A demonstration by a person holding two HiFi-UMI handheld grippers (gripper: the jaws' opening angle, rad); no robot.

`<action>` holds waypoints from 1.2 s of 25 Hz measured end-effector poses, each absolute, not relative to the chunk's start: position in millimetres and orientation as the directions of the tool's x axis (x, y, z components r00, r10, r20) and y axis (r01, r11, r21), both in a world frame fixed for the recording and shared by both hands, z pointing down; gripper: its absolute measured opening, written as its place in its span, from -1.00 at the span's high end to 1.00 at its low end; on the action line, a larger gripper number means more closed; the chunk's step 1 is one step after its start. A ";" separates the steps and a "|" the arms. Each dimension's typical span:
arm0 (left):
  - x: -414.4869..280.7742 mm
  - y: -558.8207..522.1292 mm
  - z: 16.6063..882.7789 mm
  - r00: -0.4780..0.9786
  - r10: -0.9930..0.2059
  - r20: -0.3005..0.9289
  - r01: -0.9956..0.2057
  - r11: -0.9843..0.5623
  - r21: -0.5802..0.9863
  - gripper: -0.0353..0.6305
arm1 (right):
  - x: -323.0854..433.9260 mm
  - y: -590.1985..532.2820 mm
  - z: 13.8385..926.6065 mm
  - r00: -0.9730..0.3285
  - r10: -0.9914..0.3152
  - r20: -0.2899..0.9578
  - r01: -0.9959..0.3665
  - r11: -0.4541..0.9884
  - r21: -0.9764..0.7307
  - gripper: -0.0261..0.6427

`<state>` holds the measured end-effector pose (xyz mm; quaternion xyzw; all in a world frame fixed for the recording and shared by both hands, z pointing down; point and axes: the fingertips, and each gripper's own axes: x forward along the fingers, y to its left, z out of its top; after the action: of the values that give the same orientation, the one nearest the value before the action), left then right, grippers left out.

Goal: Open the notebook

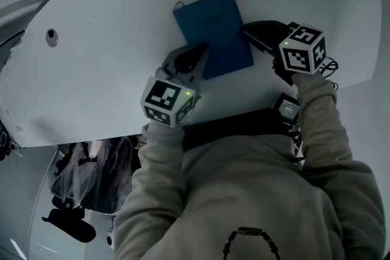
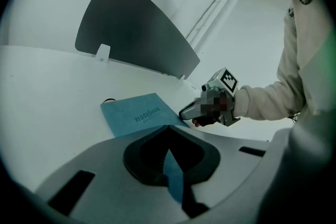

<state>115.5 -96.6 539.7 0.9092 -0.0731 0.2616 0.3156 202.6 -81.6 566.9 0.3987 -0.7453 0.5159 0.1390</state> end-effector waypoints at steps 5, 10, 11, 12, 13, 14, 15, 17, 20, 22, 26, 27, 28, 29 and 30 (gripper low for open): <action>114.5 -95.7 542.2 0.854 0.045 0.518 -0.293 -0.782 0.551 0.89 | 202.5 -76.5 568.7 -0.662 -0.431 0.613 -0.724 0.154 -0.673 0.86; 114.8 -98.2 539.9 0.855 0.051 0.515 -0.307 -0.753 0.583 0.89 | 199.0 -76.3 568.2 -0.680 -0.420 0.601 -0.707 0.156 -0.690 0.85; 115.1 -97.7 541.1 0.852 0.053 0.521 -0.308 -0.754 0.580 0.89 | 198.0 -75.7 567.9 -0.686 -0.415 0.598 -0.701 0.157 -0.696 0.74; 115.3 -97.3 541.8 0.850 0.055 0.523 -0.307 -0.756 0.578 0.89 | 197.5 -75.5 567.8 -0.688 -0.411 0.598 -0.699 0.156 -0.698 0.65; 115.2 -97.2 542.5 0.850 0.056 0.523 -0.306 -0.756 0.578 0.89 | 197.8 -75.8 568.2 -0.684 -0.411 0.602 -0.703 0.153 -0.694 0.63; 114.6 -97.1 543.5 0.851 0.057 0.523 -0.307 -0.754 0.581 0.89 | 199.2 -76.7 568.9 -0.674 -0.415 0.611 -0.713 0.150 -0.685 0.63; 114.1 -97.0 544.2 0.852 0.057 0.521 -0.308 -0.750 0.585 0.89 | 201.8 -77.8 570.2 -0.658 -0.421 0.624 -0.728 0.147 -0.669 0.62; 114.3 -98.1 541.1 0.866 0.048 0.498 -0.307 -0.735 0.605 0.89 | 208.8 -78.5 574.5 -0.620 -0.425 0.659 -0.766 0.145 -0.627 0.57; 114.2 -102.5 534.1 0.889 0.029 0.458 -0.300 -0.718 0.628 0.89 | 210.2 -78.5 576.8 -0.618 -0.410 0.671 -0.773 0.158 -0.614 0.57; 113.2 -102.0 539.6 0.877 0.040 0.479 -0.303 -0.729 0.615 0.89 | 206.4 -79.4 574.3 -0.643 -0.408 0.648 -0.750 0.163 -0.641 0.57; 117.0 -98.0 544.7 0.876 0.059 0.479 -0.295 -0.720 0.628 0.89 | 197.5 -77.8 571.9 -0.675 -0.407 0.615 -0.716 0.163 -0.679 0.57; 117.8 -95.8 546.1 0.875 0.067 0.479 -0.291 -0.718 0.632 0.89 | 196.7 -76.5 572.9 -0.671 -0.404 0.621 -0.721 0.160 -0.675 0.57; 118.1 -93.5 548.8 0.872 0.077 0.483 -0.288 -0.717 0.634 0.89 | 196.2 -75.6 573.7 -0.668 -0.400 0.627 -0.725 0.160 -0.670 0.57; 118.4 -92.5 551.7 0.868 0.085 0.489 -0.287 -0.717 0.635 0.89 | 196.0 -75.6 574.2 -0.667 -0.396 0.632 -0.728 0.162 -0.666 0.57; 118.5 -93.2 553.8 0.866 0.089 0.492 -0.289 -0.714 0.638 0.89 | 196.0 -76.5 574.6 -0.667 -0.392 0.633 -0.729 0.168 -0.664 0.57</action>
<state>118.5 -93.2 553.8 0.8906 -0.0559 0.2526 0.3739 196.0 -76.5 574.6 0.3751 -0.7472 0.5247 0.1604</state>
